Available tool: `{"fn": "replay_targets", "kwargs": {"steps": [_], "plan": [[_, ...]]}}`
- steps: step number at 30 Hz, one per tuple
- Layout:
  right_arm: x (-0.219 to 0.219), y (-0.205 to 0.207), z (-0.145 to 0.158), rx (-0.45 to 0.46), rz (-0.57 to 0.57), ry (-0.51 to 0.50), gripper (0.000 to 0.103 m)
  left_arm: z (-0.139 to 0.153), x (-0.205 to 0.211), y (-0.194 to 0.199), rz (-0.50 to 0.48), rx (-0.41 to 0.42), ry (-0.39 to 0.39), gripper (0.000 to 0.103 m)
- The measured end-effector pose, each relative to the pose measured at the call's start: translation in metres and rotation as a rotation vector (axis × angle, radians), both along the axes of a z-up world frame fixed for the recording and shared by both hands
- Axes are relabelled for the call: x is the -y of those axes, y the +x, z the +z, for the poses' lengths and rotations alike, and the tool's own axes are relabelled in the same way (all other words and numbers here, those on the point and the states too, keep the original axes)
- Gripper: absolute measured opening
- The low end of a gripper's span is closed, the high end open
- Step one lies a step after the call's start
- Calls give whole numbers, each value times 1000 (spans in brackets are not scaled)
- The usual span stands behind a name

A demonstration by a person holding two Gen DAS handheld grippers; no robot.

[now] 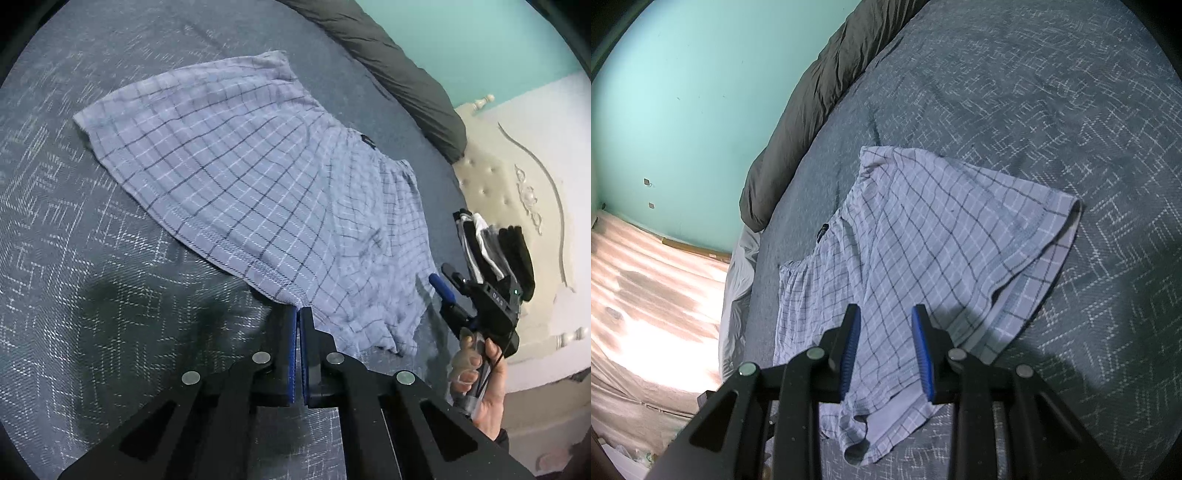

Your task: Fold clothes

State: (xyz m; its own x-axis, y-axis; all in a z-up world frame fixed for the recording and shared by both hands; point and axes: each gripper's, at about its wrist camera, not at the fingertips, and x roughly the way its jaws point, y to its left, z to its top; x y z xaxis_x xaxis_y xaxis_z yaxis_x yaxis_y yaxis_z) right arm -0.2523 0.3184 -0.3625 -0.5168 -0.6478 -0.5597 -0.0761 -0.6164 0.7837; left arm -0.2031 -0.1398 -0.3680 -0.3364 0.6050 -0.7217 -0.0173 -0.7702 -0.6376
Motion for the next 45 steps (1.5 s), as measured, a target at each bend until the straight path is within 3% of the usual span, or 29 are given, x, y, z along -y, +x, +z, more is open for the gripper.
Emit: {"fn": "replay_targets", "kwargs": {"steps": [12, 18, 26, 29, 36, 40, 45], "plan": [[-9, -1, -1, 17, -20, 1, 28, 1, 1, 7, -8, 1, -9, 1], [-19, -1, -2, 25, -47, 4, 28, 15, -12, 15, -59, -35, -2, 1], [-29, 1, 0, 31, -72, 2, 28, 6, -10, 16, -69, -5, -29, 1], [-35, 2, 0, 41, -95, 0, 28, -1, -9, 15, -64, 21, -32, 1], [-51, 9, 3, 68, -153, 56, 28, 7, -4, 14, -32, -4, -32, 1], [-55, 7, -1, 96, -151, 55, 49, 10, -4, 10, -19, -16, -35, 1], [-57, 5, -8, 109, -150, 56, 49, 15, -8, 8, -25, -30, -45, 1]]}}
